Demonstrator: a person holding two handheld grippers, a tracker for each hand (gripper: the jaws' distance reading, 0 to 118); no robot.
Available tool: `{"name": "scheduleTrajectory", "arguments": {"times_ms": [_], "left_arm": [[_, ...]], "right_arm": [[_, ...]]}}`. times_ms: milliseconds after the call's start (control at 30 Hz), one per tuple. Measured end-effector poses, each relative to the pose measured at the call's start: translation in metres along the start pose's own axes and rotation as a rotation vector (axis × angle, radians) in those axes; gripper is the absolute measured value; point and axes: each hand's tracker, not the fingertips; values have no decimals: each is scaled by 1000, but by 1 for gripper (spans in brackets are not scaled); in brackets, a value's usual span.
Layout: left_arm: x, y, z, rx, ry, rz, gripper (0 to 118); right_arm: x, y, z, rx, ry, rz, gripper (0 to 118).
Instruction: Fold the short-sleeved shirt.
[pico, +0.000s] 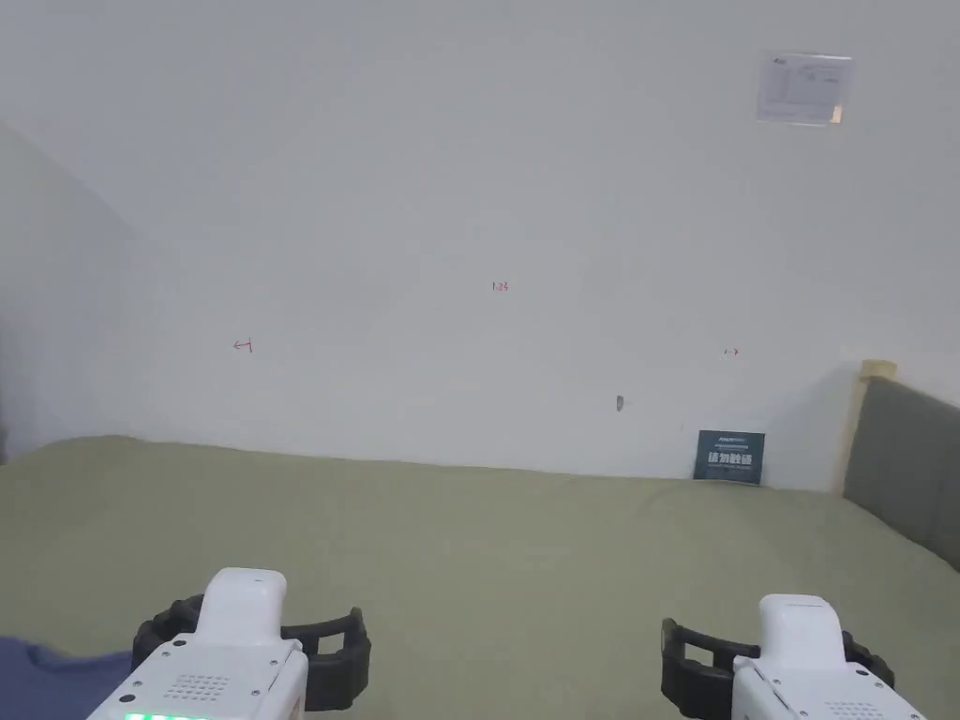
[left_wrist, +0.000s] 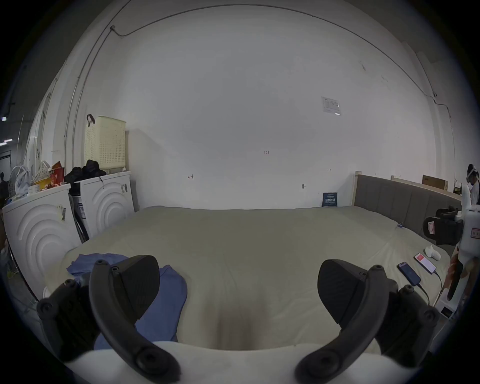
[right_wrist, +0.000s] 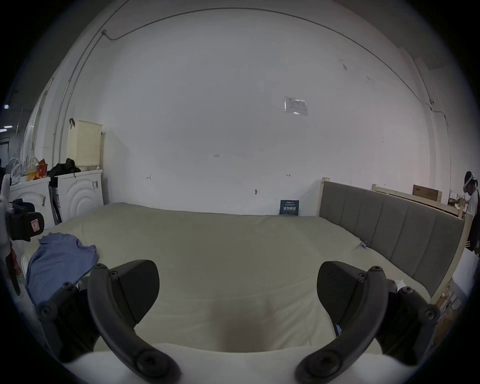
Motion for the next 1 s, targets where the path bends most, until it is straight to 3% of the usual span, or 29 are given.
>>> {"name": "scheduleTrajectory", "arguments": {"times_ms": [1000], "left_arm": [[-3, 8, 4, 14, 28, 22, 118]], "right_arm": [[3, 2, 8, 34, 2, -7, 118]]}}
